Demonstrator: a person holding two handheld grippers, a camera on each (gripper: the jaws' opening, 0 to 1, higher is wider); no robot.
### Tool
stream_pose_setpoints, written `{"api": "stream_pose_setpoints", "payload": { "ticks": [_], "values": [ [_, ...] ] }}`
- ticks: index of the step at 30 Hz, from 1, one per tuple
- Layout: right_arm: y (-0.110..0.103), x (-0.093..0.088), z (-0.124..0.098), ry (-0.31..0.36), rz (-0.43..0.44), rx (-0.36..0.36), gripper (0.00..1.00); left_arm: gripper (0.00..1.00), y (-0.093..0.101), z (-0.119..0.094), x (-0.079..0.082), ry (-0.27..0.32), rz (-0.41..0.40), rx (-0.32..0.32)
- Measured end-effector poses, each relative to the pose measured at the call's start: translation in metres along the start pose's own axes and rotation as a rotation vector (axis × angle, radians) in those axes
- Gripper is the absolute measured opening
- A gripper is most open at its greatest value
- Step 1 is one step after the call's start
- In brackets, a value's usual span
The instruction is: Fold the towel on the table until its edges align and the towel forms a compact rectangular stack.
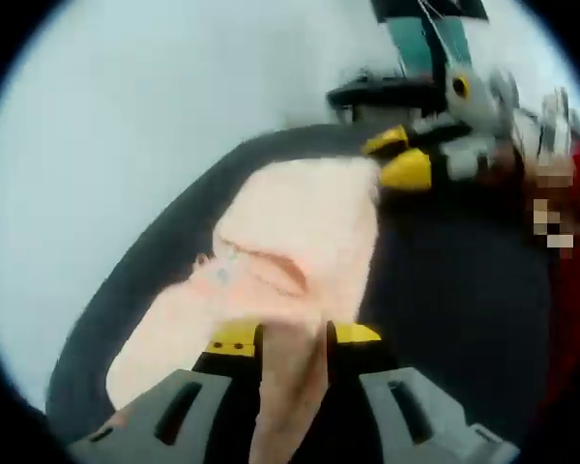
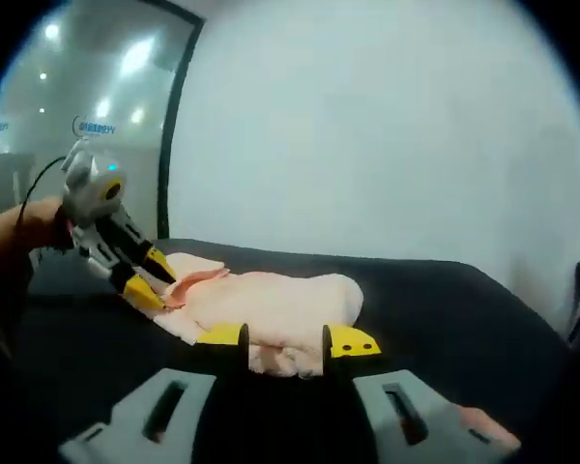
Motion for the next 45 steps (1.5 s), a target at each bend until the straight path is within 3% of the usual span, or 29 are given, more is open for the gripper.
{"api": "stream_pose_setpoints", "payload": {
  "ticks": [2,4,6,7,8,9,10,12,14,16,17,18,19,20,23,24,25,28,30,31,32,33,34,36,37,38,39,42,45],
  "values": [
    [0.011,0.004,-0.006,0.023,0.041,-0.068,0.28,0.25,-0.015,0.005,0.012,0.065,-0.188,-0.065],
    [0.023,0.0,-0.007,0.006,0.067,-0.114,0.25,0.13,-0.017,0.019,-0.003,0.018,-0.182,-0.07],
    [0.025,-0.01,-0.004,-0.062,0.021,-0.11,0.25,0.1,0.002,0.032,-0.037,-0.124,-0.177,-0.175],
    [0.021,-0.02,-0.003,-0.129,-0.015,-0.097,0.25,0.1,0.008,0.032,-0.045,-0.139,-0.171,-0.21],
    [0.016,-0.022,-0.002,-0.151,-0.05,-0.09,0.25,0.1,-0.001,0.03,-0.032,-0.033,-0.177,-0.176],
    [0.016,-0.022,-0.002,-0.154,-0.062,-0.09,0.24,0.1,-0.001,0.021,-0.022,-0.004,-0.239,-0.181],
    [0.011,-0.021,0.0,-0.142,-0.06,-0.09,0.24,0.11,0.003,0.005,-0.005,0.094,-0.227,-0.192],
    [0.012,-0.023,0.003,-0.149,0.015,-0.103,0.2,0.11,0.001,-0.018,0.025,0.258,-0.26,-0.236],
    [0.015,-0.029,0.007,-0.189,0.057,-0.109,0.2,0.11,0.011,-0.028,0.035,0.318,-0.211,-0.305],
    [0.018,-0.034,0.009,-0.226,-0.016,-0.103,0.09,0.11,0.01,-0.024,0.021,0.247,-0.142,-0.301],
    [0.015,-0.031,0.009,-0.205,-0.063,-0.077,0.05,0.11,0.008,-0.024,0.011,0.222,-0.062,-0.297],
    [0.014,-0.027,0.007,-0.177,-0.078,-0.077,0.04,0.1,0.007,-0.025,0.006,0.257,-0.056,-0.313],
    [0.013,-0.028,0.002,-0.185,-0.07,-0.08,0.03,0.1,0.006,-0.024,0.003,0.269,-0.161,-0.321],
    [0.011,-0.028,-0.002,-0.194,-0.095,-0.07,0.03,0.09,0.007,-0.023,-0.005,0.267,-0.2,-0.335],
    [0.012,-0.031,-0.006,-0.237,-0.118,-0.078,0.02,0.09,0.014,-0.021,-0.041,0.163,-0.11,-0.39],
    [0.012,-0.03,-0.006,-0.236,-0.118,-0.084,0.02,0.09,0.016,-0.02,-0.05,0.137,-0.137,-0.396],
    [0.013,-0.03,-0.008,-0.241,-0.102,-0.092,0.02,0.09,0.017,-0.021,-0.059,0.112,-0.168,-0.406],
    [0.015,-0.035,-0.018,-0.278,0.098,-0.106,0.03,0.05,0.017,-0.024,-0.08,0.097,-0.134,-0.443],
    [0.019,-0.033,-0.028,-0.298,0.277,-0.13,0.05,0.05,0.021,-0.03,-0.075,0.165,-0.188,-0.476],
    [0.028,-0.034,-0.024,-0.317,0.308,-0.117,0.06,0.05,0.024,-0.035,-0.07,0.19,-0.154,-0.489],
    [0.03,-0.032,-0.028,-0.336,0.299,-0.105,0.05,0.06,0.02,-0.041,-0.062,0.254,-0.094,-0.506],
    [0.029,-0.025,-0.032,-0.295,0.36,-0.119,0.06,0.06,0.016,-0.053,-0.046,0.375,-0.033,-0.513],
    [0.031,-0.016,-0.034,-0.235,0.433,-0.123,0.06,0.06,0.011,-0.064,-0.034,0.451,-0.074,-0.507],
    [0.037,-0.008,-0.033,-0.218,0.562,-0.177,0.14,0.07,-0.011,-0.086,-0.01,0.63,-0.169,-0.471],
    [0.043,-0.004,-0.028,-0.205,0.588,-0.213,0.2,0.07,-0.027,-0.096,-0.004,0.703,-0.206,-0.4],
    [0.048,-0.002,-0.02,-0.195,0.578,-0.233,0.28,0.07,-0.031,-0.099,-0.002,0.727,-0.216,-0.378],
    [0.049,-0.002,-0.01,-0.207,0.574,-0.244,0.33,0.07,-0.05,-0.112,0.001,0.802,-0.257,-0.283],
    [0.044,-0.006,0.015,-0.202,0.608,-0.296,0.36,0.07,-0.079,-0.134,-0.001,0.914,-0.35,-0.134],
    [0.038,-0.022,0.038,-0.238,0.575,-0.34,0.41,0.07,-0.1,-0.146,-0.015,0.938,-0.408,0.03]
  ]
}}
Point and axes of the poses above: the point that each gripper's makers call its tool centre point, and the gripper's own axes: z roughly forward along the fingers, y roughly to its right, x roughly out of its top, the point moved 5 cm from there along -z, roughly backward along the fingers, and after that the axes turned 7 degrees about y, right-handed, at the moved point
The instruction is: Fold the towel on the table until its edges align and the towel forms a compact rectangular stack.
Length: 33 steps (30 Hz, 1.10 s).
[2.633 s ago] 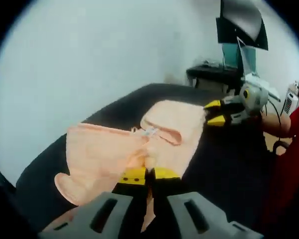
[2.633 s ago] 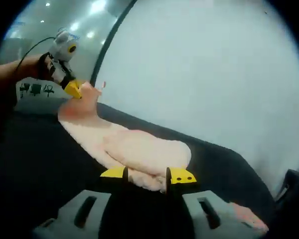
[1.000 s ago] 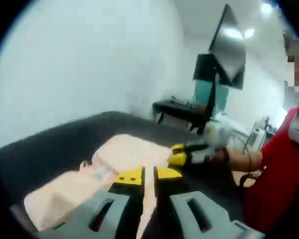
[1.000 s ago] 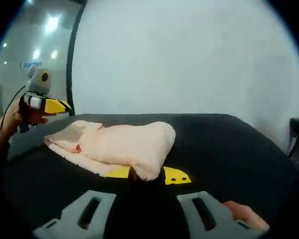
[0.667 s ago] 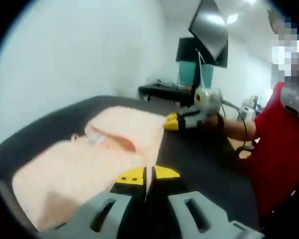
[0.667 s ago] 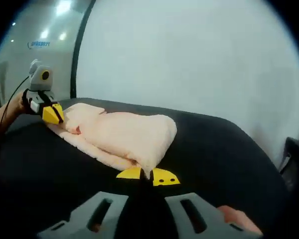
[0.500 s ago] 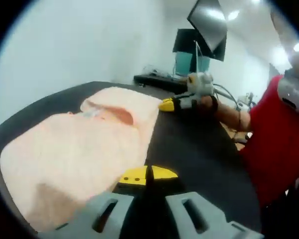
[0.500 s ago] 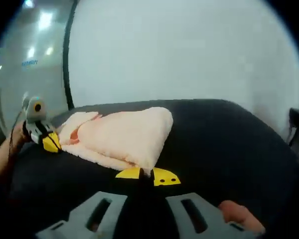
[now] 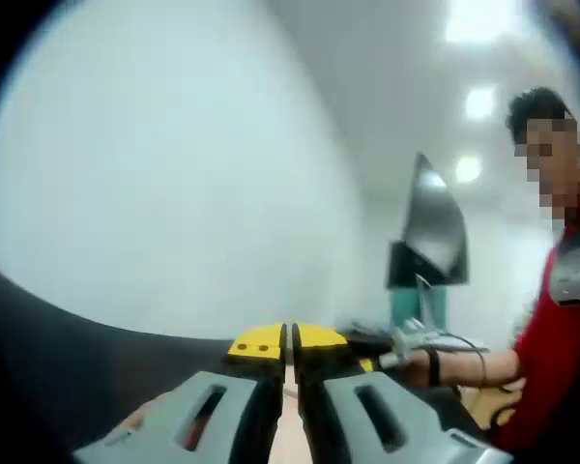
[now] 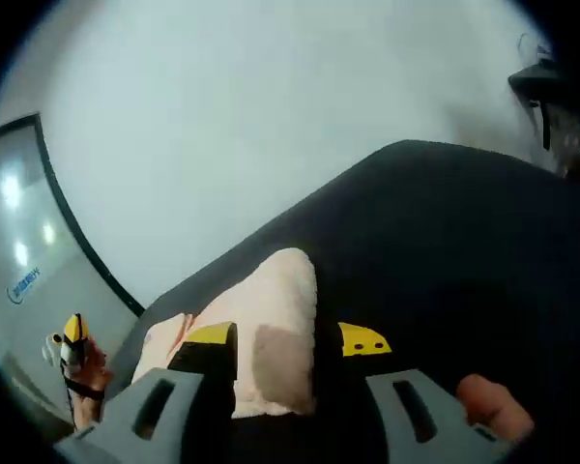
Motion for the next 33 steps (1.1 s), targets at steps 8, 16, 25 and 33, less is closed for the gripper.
{"api": "stream_pose_setpoints", "payload": {
  "ticks": [8,16,25,33],
  "values": [
    [-0.015,0.004,-0.001,0.062,-0.042,0.028,0.08,0.07,-0.041,-0.007,-0.009,-0.052,0.077,0.2],
    [-0.078,0.022,-0.016,0.124,-0.495,0.01,0.08,0.08,-0.096,-0.044,-0.011,-0.182,0.287,0.633],
    [-0.172,0.007,-0.021,0.168,-0.95,0.057,0.09,0.08,-0.112,-0.063,-0.013,-0.212,0.308,0.769],
    [-0.251,-0.058,-0.012,0.173,-1.216,0.167,0.09,0.08,-0.107,-0.063,-0.018,-0.234,0.298,0.758]
  ]
}}
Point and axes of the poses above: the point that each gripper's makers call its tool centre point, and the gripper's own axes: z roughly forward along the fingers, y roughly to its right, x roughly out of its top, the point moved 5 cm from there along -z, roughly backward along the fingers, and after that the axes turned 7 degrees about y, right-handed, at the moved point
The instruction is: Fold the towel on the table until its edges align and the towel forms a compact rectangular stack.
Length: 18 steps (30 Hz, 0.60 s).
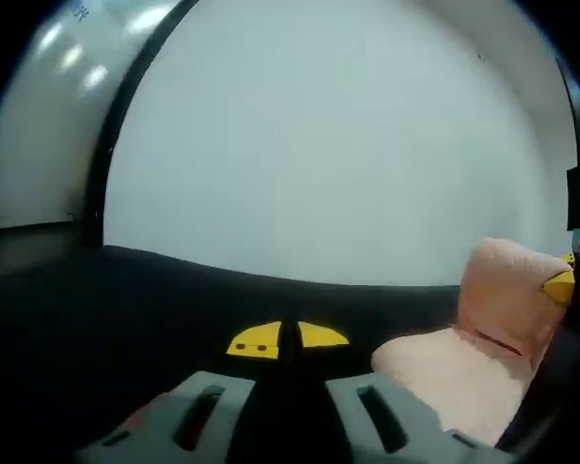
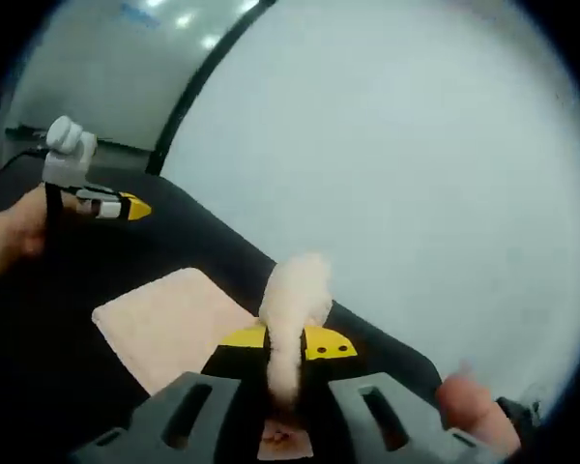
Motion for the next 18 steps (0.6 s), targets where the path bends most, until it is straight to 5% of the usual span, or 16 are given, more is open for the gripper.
{"api": "stream_pose_setpoints", "payload": {
  "ticks": [5,10,11,15,17,18],
  "values": [
    [-0.063,-0.003,0.024,-0.064,-0.251,0.059,0.09,0.08,0.003,0.002,-0.001,-0.003,-0.004,-0.018],
    [-0.103,-0.005,0.028,-0.061,-0.194,0.111,0.11,0.08,0.005,0.003,-0.006,-0.018,-0.015,-0.037],
    [-0.115,-0.004,0.042,-0.052,-0.204,0.116,0.12,0.08,0.005,0.003,-0.006,-0.017,-0.019,-0.04],
    [-0.126,-0.002,0.042,-0.024,-0.153,0.165,0.2,0.08,0.006,0.006,-0.004,-0.007,-0.033,-0.053],
    [-0.133,-0.002,0.041,-0.019,-0.213,0.23,0.29,0.08,0.007,0.007,-0.005,-0.011,-0.028,-0.059],
    [-0.136,0.002,0.038,0.028,-0.309,0.277,0.32,0.08,0.007,0.008,-0.005,-0.013,-0.025,-0.06]
  ]
}}
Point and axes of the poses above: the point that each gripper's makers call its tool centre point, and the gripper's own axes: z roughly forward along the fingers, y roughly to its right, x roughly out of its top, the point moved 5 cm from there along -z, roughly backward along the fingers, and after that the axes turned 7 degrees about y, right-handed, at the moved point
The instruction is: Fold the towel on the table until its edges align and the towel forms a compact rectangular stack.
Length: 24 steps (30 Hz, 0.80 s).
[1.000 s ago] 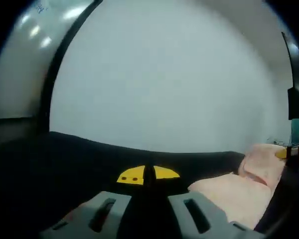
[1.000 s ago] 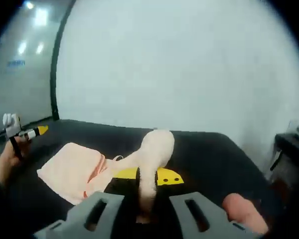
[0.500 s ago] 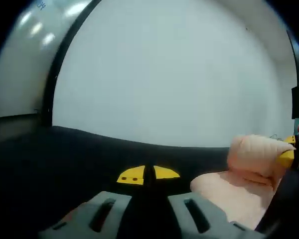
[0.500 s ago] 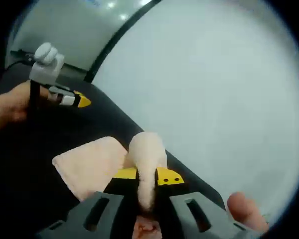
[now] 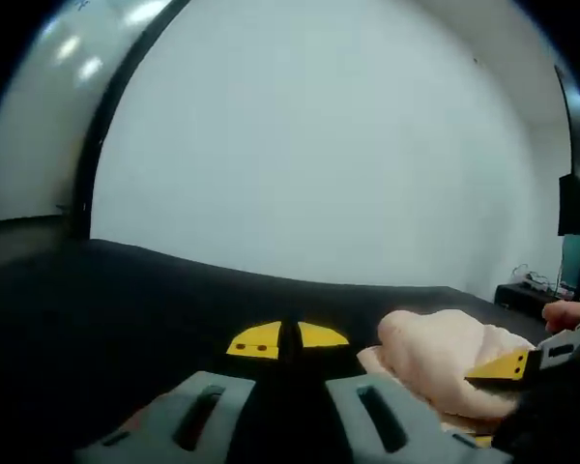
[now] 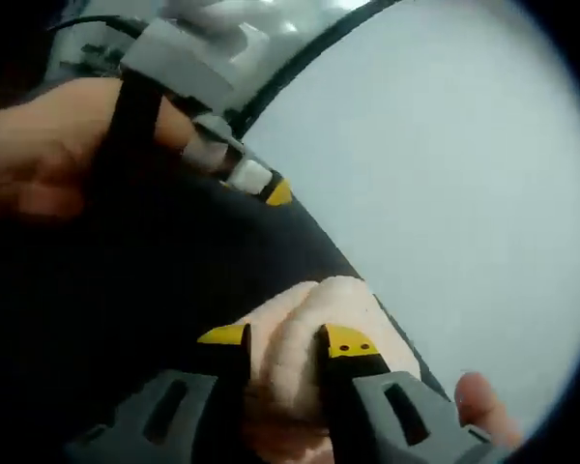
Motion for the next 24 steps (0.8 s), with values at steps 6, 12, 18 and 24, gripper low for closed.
{"api": "stream_pose_setpoints", "payload": {
  "ticks": [6,12,18,24],
  "values": [
    [0.062,0.013,-0.068,0.309,0.616,-0.001,0.35,0.08,-0.004,-0.001,0.0,0.006,-0.036,0.005],
    [0.109,-0.091,-0.075,0.145,0.814,-0.042,0.26,0.07,0.023,0.002,0.005,0.022,-0.086,-0.158],
    [0.09,-0.084,-0.062,0.215,0.789,-0.021,0.28,0.08,0.142,-0.02,0.003,0.017,0.017,-0.763],
    [0.056,-0.081,-0.054,0.168,0.802,0.079,0.25,0.05,0.141,-0.006,-0.052,-0.214,0.146,-0.676]
  ]
}}
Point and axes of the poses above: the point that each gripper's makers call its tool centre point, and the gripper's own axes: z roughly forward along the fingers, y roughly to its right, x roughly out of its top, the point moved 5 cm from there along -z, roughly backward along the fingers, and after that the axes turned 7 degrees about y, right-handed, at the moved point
